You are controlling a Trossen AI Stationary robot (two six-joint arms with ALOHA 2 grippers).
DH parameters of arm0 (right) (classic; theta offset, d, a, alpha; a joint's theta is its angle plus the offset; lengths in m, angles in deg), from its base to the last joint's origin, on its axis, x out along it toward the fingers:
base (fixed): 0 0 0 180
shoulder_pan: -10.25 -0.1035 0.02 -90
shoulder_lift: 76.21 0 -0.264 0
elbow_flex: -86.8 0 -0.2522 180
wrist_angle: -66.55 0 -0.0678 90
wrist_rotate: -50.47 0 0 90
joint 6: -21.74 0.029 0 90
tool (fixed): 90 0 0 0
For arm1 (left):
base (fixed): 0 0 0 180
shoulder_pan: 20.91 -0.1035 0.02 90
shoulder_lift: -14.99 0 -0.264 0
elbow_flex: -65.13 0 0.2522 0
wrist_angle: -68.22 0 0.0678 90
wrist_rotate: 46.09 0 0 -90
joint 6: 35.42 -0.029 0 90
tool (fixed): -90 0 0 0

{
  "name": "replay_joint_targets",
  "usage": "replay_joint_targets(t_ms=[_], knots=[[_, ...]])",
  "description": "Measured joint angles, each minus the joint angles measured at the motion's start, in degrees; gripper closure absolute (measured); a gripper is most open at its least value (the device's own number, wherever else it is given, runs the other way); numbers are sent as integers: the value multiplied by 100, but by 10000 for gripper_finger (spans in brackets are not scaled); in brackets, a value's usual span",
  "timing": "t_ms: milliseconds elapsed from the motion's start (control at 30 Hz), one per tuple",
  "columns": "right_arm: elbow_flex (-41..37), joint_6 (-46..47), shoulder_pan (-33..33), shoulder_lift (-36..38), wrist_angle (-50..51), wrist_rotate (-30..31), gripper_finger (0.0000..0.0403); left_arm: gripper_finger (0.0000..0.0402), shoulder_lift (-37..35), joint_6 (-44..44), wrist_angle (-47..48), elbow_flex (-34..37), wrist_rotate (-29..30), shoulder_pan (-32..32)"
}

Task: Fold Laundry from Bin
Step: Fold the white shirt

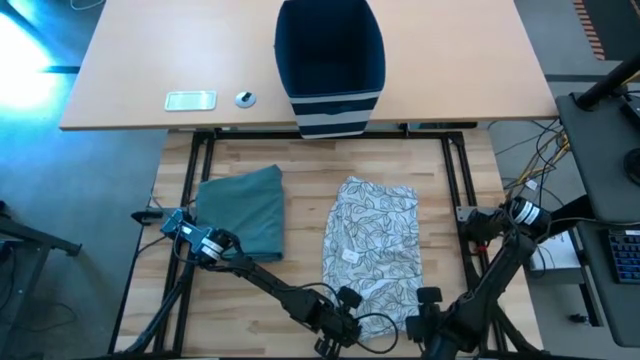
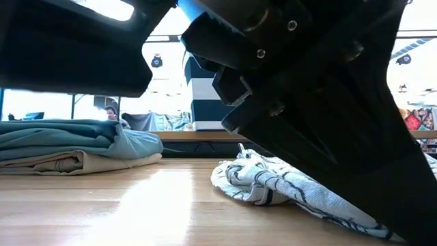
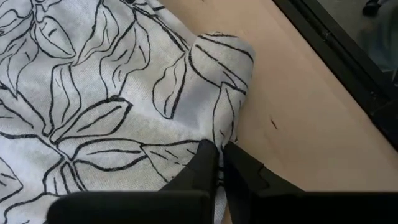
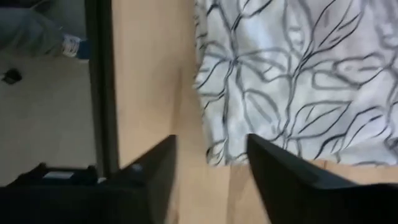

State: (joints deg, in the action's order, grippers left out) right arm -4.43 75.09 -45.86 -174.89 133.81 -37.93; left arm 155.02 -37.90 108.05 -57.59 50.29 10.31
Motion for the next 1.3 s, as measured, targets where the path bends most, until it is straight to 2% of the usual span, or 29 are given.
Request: replay_joint_targets(t_ms=[133,233,300,400,567,633,667,767,1033,1133,1300], knots=[[-36,-67,-122,-225,-56,425,142,400,-2,1,-17,2,0,2],[-42,-138,-160,-535,-363,441,132,400,-13,3,-38,5,2,2],[-42,-141,-165,-778,-578,440,148,400,-60,24,-41,11,0,2],[-26,-33,-165,-1044,-628,440,194,401,-154,38,-60,29,-15,-12],[-13,327,-167,-1168,-678,366,309,401,-230,37,11,37,-175,-76],[-13,391,-167,-1135,-705,274,363,401,-234,15,-12,37,-446,-76],[-15,415,-165,-1118,-688,234,378,401,-234,13,-61,37,-617,-79],[52,624,-157,-1008,-482,43,390,401,-305,58,-208,35,-989,-47],[936,866,-160,-469,-88,-807,393,401,-957,339,-135,17,-1122,-22],[1277,1084,-153,-310,156,-692,393,401,-1161,521,28,13,-1319,-54],[1649,1070,42,-97,1106,213,394,401,-1402,551,678,15,-1314,-176]])
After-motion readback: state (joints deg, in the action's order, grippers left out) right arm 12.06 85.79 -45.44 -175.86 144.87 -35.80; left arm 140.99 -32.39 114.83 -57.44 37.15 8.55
